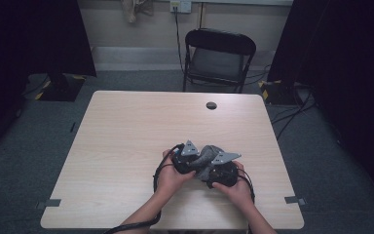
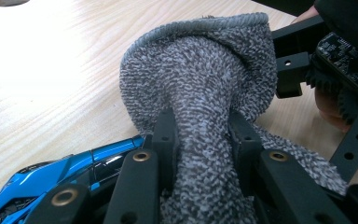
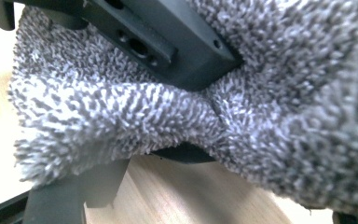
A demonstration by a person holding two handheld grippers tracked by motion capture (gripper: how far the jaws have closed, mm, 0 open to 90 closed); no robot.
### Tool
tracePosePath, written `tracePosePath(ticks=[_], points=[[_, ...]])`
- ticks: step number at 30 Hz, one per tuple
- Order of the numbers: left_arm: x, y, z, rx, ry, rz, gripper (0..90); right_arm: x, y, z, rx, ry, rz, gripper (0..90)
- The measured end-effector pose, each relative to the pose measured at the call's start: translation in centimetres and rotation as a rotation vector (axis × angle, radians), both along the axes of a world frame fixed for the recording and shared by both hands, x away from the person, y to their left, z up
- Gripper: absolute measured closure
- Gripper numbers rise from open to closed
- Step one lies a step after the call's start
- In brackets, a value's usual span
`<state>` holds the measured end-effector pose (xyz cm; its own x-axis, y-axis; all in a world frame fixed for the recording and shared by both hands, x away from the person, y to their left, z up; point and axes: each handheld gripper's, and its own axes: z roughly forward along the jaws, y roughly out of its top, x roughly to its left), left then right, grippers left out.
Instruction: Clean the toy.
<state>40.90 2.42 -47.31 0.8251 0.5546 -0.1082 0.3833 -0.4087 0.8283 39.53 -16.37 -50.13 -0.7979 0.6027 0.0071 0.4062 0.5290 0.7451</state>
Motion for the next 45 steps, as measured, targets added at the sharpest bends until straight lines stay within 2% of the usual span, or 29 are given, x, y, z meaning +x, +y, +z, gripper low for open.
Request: tracePosePath(ticks=[9, 12, 16, 32, 34, 38, 45], points=[[0.4, 0.4, 0.2, 0.004, -0.003, 0.014, 69.3, 0.0, 0.0, 0.0, 0.000, -0.001, 0.000, 25.2], [0.6, 0.7, 0.3, 0.015, -0.009, 0.024, 69.3, 0.0, 0.0, 0.0, 0.000, 0.000, 0.000, 25.2], [1.1, 1.3, 0.4, 0.009, -0.007, 0.054, 69.2, 0.0, 0.0, 0.0, 0.000, 0.000, 0.000, 25.3], [2.6, 3.2, 0.2, 0.008, 0.023, 0.122, 69.3, 0.0, 0.0, 0.0, 0.002, -0.001, 0.000, 25.6], [2.9, 3.4, 0.2, -0.001, 0.037, 0.125, 69.4, 0.0, 0.0, 0.0, 0.001, 0.000, 0.000, 25.6], [3.3, 3.9, 0.2, 0.015, 0.036, 0.143, 69.4, 0.0, 0.0, 0.0, 0.002, 0.000, -0.001, 25.6], [3.6, 4.7, -0.1, 0.012, 0.041, 0.163, 69.4, 0.0, 0.0, 0.0, 0.002, 0.001, -0.001, 25.6]])
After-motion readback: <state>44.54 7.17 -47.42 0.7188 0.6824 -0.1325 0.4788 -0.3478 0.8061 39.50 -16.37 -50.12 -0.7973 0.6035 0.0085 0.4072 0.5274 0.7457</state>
